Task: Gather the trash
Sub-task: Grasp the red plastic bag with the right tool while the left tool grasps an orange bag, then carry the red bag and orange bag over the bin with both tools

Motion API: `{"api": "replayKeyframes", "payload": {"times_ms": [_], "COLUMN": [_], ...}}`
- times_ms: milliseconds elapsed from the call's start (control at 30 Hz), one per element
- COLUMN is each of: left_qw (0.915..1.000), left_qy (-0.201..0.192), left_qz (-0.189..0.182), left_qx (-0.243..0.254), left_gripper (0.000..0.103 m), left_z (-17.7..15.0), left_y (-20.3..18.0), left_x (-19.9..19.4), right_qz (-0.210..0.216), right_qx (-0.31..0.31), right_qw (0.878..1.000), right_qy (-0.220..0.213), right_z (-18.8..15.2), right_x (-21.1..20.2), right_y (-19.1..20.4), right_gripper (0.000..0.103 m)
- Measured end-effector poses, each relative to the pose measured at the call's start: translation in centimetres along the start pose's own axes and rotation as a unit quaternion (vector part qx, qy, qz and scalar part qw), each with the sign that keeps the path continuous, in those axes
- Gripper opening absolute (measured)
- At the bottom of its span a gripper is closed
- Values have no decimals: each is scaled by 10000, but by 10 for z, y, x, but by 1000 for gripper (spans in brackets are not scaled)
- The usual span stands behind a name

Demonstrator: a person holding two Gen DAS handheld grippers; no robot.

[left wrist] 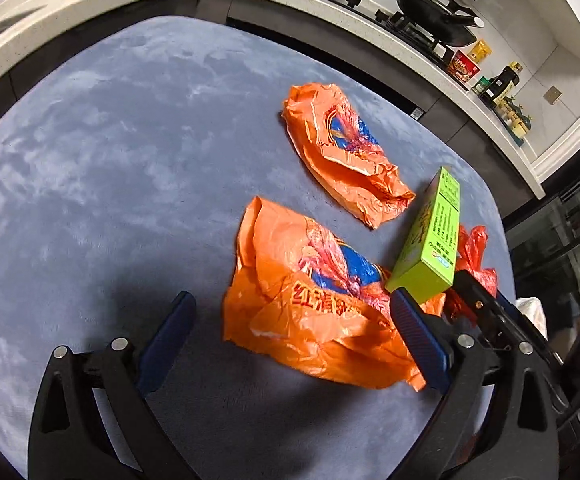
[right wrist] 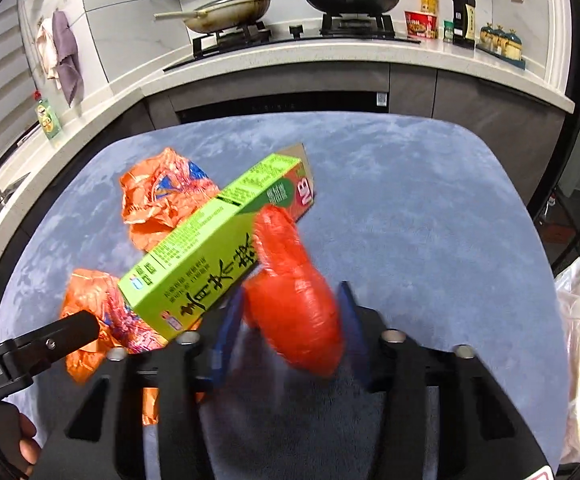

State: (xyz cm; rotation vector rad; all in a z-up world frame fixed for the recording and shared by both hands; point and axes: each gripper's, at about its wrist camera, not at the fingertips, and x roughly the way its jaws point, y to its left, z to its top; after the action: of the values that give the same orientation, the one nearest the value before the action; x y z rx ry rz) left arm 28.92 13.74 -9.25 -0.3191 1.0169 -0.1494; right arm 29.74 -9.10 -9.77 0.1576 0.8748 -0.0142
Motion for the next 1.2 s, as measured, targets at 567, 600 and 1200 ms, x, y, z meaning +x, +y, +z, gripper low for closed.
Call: {"api": "replayKeyframes", "payload": {"times_ms": [567, 600, 1200], "left_qw": [9987, 9985, 9788], "left_qy": [-201, -230, -541], "left_qz": [132, 146, -361], "left_qx": [458, 477, 1941], "left_gripper": [24, 23, 19], "left_z": [-4, -6, -69], "left_y": [-16, -16, -94], "left_x": [-20, -26, -116], "right_qz": [259, 264, -383], "right_qx": [523, 547, 990], "right_qw": [9977, 9974, 9901], "right_qy": [-349, -378, -919], "right_z": [-24, -26, -80], "right_x": [-58, -64, -171], "right_y": [-25, -27, -100], "right_gripper": [34, 34, 34]}}
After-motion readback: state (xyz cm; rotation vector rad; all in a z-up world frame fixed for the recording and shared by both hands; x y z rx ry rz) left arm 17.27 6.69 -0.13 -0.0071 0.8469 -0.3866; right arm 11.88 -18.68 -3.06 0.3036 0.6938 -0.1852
